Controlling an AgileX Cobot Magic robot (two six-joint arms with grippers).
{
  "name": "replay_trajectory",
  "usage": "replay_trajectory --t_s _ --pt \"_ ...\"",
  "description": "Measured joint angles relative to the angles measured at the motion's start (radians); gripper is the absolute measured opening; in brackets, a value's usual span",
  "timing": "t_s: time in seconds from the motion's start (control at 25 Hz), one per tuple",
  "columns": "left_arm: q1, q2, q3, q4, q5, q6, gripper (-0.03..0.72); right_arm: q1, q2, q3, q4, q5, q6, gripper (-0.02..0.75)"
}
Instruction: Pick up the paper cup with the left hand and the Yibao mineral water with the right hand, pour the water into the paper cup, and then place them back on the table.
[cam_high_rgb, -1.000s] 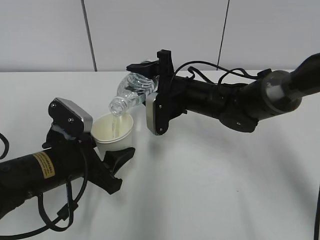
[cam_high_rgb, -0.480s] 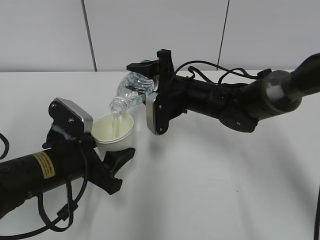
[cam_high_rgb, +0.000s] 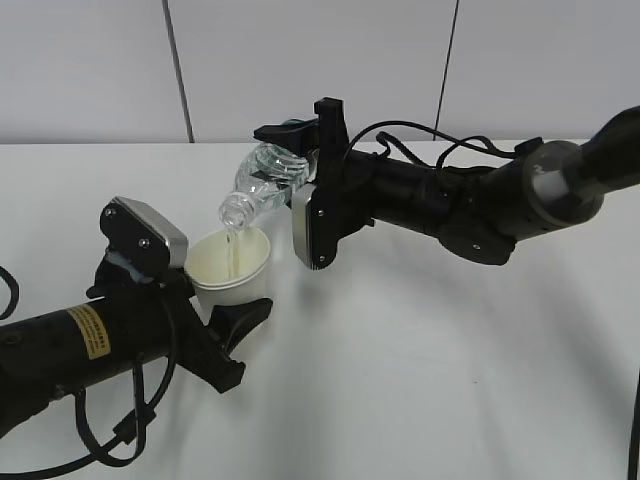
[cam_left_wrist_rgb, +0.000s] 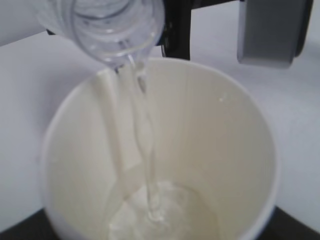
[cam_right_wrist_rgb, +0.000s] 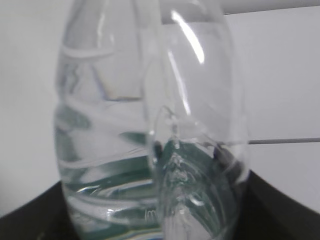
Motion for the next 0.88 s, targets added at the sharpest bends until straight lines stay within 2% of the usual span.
replay_trajectory --t_s 0.88 --pt "0.0 0.0 0.0 0.002 0.028 0.0 0.417 0.0 0.0 0.0 0.023 -0.002 -0.014 0.476"
